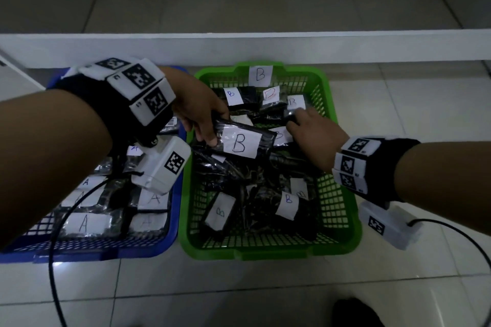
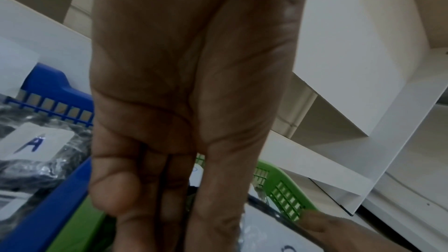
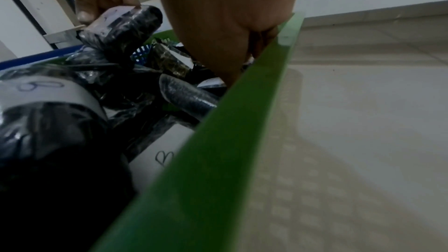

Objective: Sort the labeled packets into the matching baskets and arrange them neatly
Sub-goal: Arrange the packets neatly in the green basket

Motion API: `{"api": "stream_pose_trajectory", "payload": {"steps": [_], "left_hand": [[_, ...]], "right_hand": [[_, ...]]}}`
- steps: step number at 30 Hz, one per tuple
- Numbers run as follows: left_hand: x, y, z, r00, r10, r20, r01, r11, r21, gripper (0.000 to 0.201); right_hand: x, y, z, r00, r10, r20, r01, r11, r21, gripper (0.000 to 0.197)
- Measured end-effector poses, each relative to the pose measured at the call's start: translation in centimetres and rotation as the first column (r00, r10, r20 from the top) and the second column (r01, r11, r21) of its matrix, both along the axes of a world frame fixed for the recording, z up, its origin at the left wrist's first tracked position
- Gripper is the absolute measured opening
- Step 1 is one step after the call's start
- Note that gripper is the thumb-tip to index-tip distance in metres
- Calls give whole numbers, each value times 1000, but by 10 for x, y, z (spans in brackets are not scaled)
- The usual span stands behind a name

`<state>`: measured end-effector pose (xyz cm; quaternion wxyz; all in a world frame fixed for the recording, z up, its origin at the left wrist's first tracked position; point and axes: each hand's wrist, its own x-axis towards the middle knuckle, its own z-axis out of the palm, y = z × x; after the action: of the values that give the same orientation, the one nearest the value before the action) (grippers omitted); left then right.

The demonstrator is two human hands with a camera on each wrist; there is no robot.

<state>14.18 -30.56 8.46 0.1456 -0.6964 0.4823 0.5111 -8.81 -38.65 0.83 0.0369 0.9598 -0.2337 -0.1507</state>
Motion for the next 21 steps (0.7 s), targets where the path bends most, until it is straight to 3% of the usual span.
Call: {"api": "stream_pose_trajectory", "payload": {"steps": [4, 10, 13, 15, 17, 19, 21], "left_hand": [[-2, -3, 0, 1000, -18, 14, 18, 1000, 15, 33], [-2, -6, 0, 1000, -1, -1, 1, 1000, 29, 33], [0, -9, 3, 998, 47, -37, -47, 999, 23, 31], [3, -11, 6, 994, 91, -62, -90, 996, 20, 22], [5, -13, 10, 987, 139, -81, -140, 990, -5, 16], [6, -15, 12, 978, 187, -95, -192, 980, -47, 13], [4, -16, 12, 974, 206, -99, -215, 972, -91, 12]], "right_hand": [[6, -2, 3, 995, 4, -96, -7, 999, -34, 20], [5, -4, -2, 997, -23, -78, 24, 1000, 6, 23], [11, -9, 11, 971, -222, 85, 195, 948, 252, 23], [15, -15, 18, 963, -266, 52, 215, 865, 453, 25], [16, -14, 25, 984, -132, -121, 177, 826, 535, 34], [13, -10, 25, 965, 40, -258, 90, 877, 472, 52], [9, -6, 19, 959, 104, -263, 11, 915, 404, 52]]}}
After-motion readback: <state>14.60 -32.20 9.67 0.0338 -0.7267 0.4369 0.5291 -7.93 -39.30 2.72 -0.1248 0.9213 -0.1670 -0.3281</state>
